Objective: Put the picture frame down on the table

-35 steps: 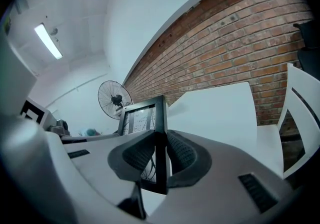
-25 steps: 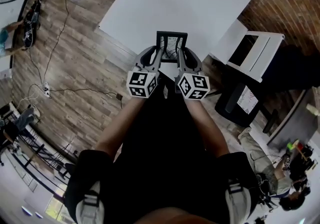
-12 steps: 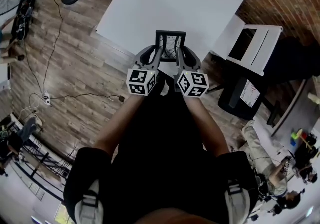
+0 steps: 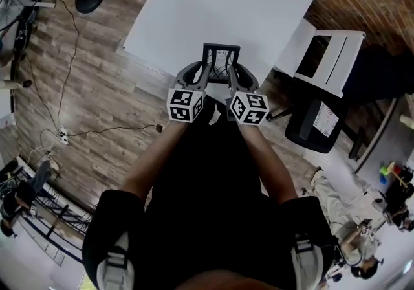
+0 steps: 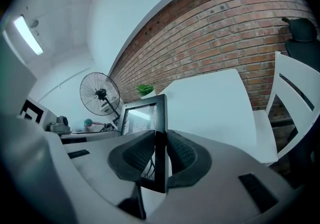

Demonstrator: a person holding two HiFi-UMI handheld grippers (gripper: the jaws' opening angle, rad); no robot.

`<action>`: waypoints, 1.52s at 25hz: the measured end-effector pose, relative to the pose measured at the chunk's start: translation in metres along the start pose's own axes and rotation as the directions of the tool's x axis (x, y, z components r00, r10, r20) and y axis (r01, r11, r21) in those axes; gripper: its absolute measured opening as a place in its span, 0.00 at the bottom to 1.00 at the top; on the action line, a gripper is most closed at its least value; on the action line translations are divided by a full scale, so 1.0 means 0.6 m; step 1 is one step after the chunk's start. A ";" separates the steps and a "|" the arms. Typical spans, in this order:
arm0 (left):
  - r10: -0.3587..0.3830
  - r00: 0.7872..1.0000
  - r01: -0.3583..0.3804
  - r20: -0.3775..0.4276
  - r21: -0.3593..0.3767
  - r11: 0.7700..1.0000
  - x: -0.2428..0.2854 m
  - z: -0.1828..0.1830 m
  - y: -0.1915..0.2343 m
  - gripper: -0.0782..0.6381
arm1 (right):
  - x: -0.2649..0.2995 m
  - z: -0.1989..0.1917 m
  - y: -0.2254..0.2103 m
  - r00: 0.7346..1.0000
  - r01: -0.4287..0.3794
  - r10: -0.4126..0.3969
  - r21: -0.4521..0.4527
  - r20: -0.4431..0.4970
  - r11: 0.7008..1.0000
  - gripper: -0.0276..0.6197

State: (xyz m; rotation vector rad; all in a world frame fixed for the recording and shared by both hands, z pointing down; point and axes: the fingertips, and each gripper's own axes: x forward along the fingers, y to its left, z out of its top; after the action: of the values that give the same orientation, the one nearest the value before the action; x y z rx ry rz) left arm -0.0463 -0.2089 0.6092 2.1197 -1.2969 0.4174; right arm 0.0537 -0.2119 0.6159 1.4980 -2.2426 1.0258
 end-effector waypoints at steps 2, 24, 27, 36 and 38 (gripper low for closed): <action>-0.005 1.000 0.005 -0.008 0.000 1.000 0.007 -0.006 0.001 0.23 | 0.005 -0.008 -0.007 1.000 0.005 -0.005 0.003 -0.011 1.000 0.15; -0.034 0.995 0.034 -0.098 -0.002 0.999 0.070 -0.071 0.018 0.23 | 0.052 -0.062 -0.058 0.994 0.063 -0.064 -0.007 -0.084 0.998 0.15; -0.032 0.994 0.031 -0.107 -0.011 0.999 0.077 -0.079 0.022 0.23 | 0.058 -0.067 -0.062 0.993 0.068 -0.069 -0.014 -0.094 0.998 0.15; -0.035 0.988 0.031 -0.152 -0.023 0.999 0.099 -0.107 0.032 0.23 | 0.077 -0.087 -0.079 0.986 0.087 -0.090 -0.023 -0.138 0.996 0.15; -0.036 0.986 0.033 -0.161 -0.022 0.999 0.101 -0.112 0.033 0.23 | 0.079 -0.090 -0.080 0.986 0.087 -0.090 -0.027 -0.144 0.996 0.15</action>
State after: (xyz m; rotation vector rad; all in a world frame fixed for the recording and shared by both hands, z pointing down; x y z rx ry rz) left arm -0.0320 -0.2143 0.7006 2.0439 -1.1663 0.5475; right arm 0.0665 -0.2196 0.7014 1.4514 -2.0624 1.0463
